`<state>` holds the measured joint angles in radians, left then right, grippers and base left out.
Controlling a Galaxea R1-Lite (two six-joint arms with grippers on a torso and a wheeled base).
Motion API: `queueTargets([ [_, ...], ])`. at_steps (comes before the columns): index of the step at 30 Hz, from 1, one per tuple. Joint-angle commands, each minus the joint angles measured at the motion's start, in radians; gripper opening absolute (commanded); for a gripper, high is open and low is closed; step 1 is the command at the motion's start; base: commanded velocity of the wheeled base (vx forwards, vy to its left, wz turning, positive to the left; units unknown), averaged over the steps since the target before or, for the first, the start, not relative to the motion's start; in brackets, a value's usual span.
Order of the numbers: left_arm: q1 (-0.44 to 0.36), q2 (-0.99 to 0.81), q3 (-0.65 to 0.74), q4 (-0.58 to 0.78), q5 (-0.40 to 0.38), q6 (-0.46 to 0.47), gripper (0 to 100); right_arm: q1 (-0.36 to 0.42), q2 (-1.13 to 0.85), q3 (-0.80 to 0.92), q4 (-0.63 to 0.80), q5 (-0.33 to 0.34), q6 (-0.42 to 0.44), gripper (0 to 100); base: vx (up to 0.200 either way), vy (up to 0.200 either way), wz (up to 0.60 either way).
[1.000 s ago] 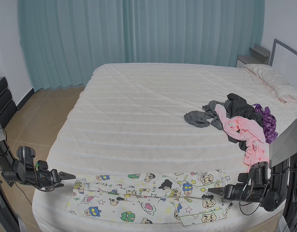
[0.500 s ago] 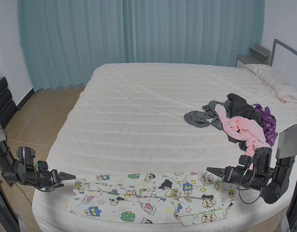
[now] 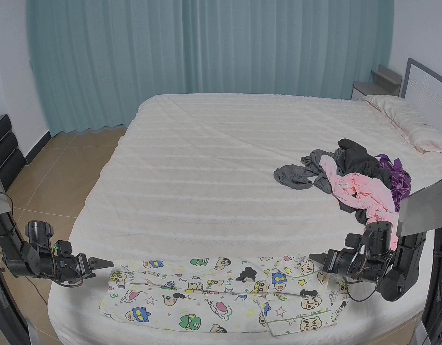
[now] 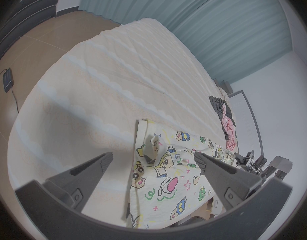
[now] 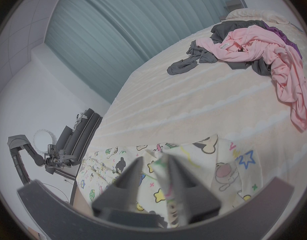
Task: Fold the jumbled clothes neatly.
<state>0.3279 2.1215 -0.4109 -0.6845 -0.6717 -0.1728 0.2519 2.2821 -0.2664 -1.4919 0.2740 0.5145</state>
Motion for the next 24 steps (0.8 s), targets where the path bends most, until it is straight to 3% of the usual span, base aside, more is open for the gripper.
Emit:
queueTargets([
  [1, 0.0, 0.005, 0.0, 0.0, 0.0, -0.001, 100, -0.003, 0.002, -0.031, -0.001, -0.015, -0.001, 0, 0.0, 0.0, 0.0],
  [4, 0.0, 0.005, 0.0, 0.0, 0.0, -0.002, 100, -0.005, -0.012, -0.05, 0.002, -0.016, 0.001, 0, 0.0, 0.0, 0.0],
  [5, 0.0, 0.005, 0.0, 0.0, 0.0, -0.002, 100, -0.005, -0.012, -0.05, 0.002, -0.016, 0.001, 100, 0.0, 0.0, 0.0],
  [12, 0.0, 0.005, 0.0, 0.0, 0.0, -0.002, 100, -0.006, 0.011, -0.036, 0.025, -0.019, -0.001, 100, 0.0, 0.0, 0.0],
  [16, 0.0, 0.005, 0.0, 0.0, 0.0, -0.001, 100, -0.02, -0.016, -0.057, 0.01, -0.053, -0.001, 100, 0.0, 0.0, 0.0],
  [24, 0.0, 0.005, 0.0, 0.0, 0.0, -0.002, 100, 0.125, -0.145, -0.175, 0.122, -0.108, 0.002, 100, 0.0, 0.0, 0.0],
])
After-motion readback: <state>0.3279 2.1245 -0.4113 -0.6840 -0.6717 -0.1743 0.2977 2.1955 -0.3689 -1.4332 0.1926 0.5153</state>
